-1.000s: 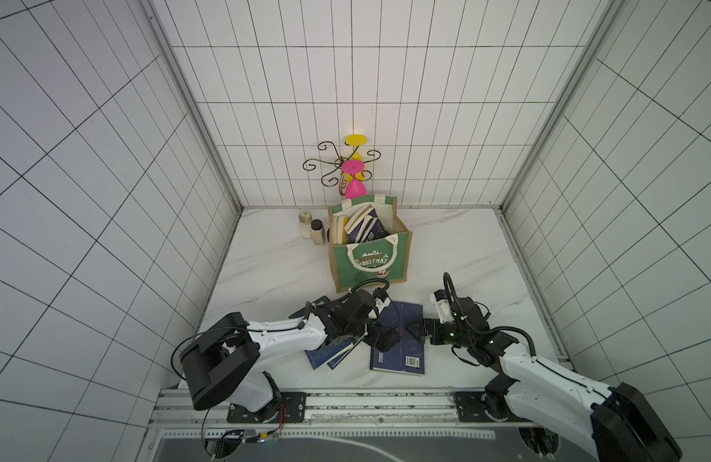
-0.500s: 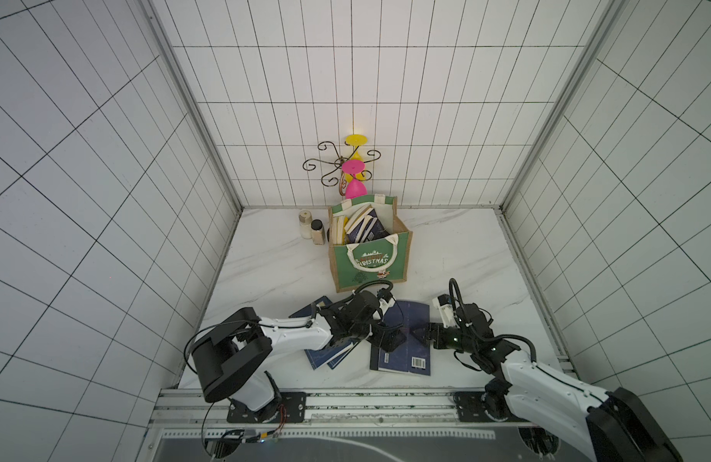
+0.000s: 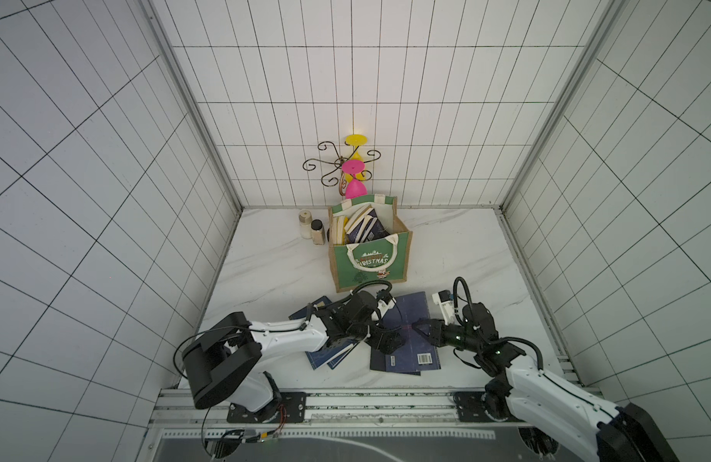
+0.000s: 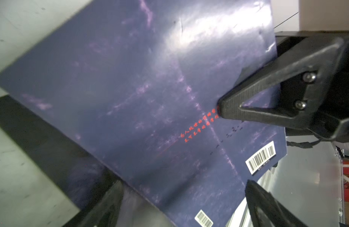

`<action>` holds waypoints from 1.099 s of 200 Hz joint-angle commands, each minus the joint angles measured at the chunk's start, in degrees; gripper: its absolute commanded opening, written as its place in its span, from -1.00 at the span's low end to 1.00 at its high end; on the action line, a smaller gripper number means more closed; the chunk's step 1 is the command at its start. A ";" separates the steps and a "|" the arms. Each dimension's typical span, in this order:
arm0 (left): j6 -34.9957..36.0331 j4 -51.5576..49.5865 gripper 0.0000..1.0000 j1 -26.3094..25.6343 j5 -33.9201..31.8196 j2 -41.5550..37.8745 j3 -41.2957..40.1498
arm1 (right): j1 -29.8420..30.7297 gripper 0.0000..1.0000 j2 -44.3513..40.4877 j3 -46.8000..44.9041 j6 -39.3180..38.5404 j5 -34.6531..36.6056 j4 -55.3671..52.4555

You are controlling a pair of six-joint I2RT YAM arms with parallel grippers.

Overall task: Put the books into the canvas bag
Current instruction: Pick up the book from the book.

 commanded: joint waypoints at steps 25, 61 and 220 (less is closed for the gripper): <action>7.90 -21.05 0.94 3.70 -3.23 -13.99 9.87 | -0.46 -1.00 -4.08 1.62 -4.16 -12.59 1.75; 14.79 -30.56 0.94 3.85 -2.66 -22.36 16.41 | -0.41 -1.00 -7.15 4.45 -5.03 -25.67 3.44; 26.54 -45.14 0.65 -3.57 10.22 -20.20 25.39 | 8.94 -1.00 -10.45 15.89 -4.14 -37.95 7.61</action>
